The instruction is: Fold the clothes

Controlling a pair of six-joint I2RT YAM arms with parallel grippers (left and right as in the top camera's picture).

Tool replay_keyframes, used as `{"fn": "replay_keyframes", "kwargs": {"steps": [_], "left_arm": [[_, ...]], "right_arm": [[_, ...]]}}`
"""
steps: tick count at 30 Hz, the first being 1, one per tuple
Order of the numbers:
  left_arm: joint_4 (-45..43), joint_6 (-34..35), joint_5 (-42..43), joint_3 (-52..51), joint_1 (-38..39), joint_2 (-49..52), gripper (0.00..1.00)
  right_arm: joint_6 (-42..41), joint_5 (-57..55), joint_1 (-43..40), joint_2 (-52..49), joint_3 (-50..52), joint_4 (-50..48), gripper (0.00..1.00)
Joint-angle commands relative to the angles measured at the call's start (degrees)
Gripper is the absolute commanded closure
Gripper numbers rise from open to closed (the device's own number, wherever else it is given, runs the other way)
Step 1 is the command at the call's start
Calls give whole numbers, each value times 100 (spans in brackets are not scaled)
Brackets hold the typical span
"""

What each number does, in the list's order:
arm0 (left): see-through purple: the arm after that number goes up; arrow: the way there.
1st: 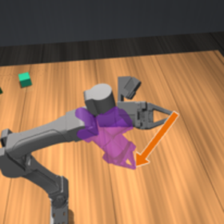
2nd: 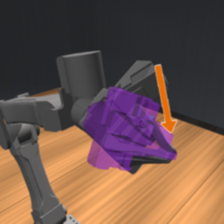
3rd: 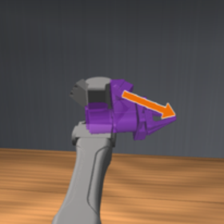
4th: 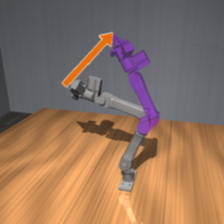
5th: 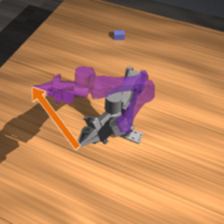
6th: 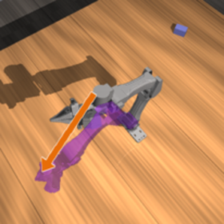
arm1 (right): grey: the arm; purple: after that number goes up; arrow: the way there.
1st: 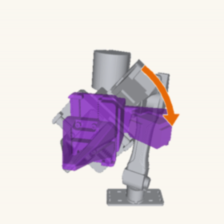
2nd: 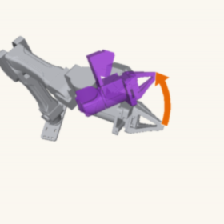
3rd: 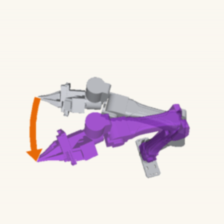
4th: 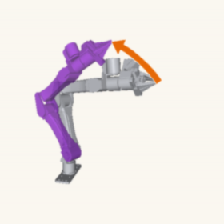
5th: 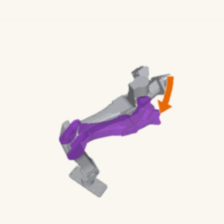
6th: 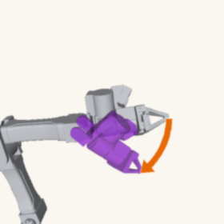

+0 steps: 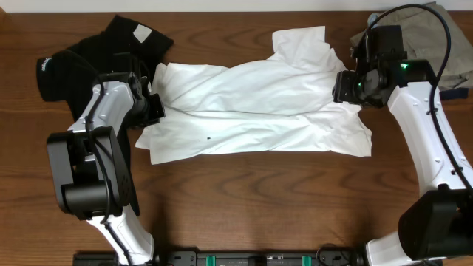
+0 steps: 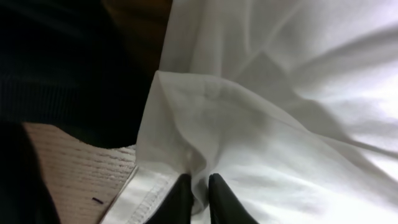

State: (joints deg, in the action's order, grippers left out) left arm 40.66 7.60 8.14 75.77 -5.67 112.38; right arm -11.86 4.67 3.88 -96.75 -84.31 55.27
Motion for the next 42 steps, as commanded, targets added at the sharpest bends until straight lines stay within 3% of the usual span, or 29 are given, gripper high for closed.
{"fn": "replay_keyframes", "kwargs": {"steps": [1, 9, 25, 33, 42], "left_arm": [[-55, -2, -87, -76, 0, -114, 94], [149, 61, -85, 164, 0, -350, 94], [981, 57, -92, 258, 0, -2050, 94], [1178, 57, -131, 247, 0, -2061, 94], [1156, 57, -129, 249, 0, -2070, 94]], "right_arm": [[81, -15, 35, 4, -63, 4, 41], [79, -15, 46, 4, -63, 26, 44], [-66, 247, -162, 76, -66, 691, 53], [46, 157, -291, 101, 4, 1088, 49], [190, 756, -210, 98, 678, 361, 46]]}}
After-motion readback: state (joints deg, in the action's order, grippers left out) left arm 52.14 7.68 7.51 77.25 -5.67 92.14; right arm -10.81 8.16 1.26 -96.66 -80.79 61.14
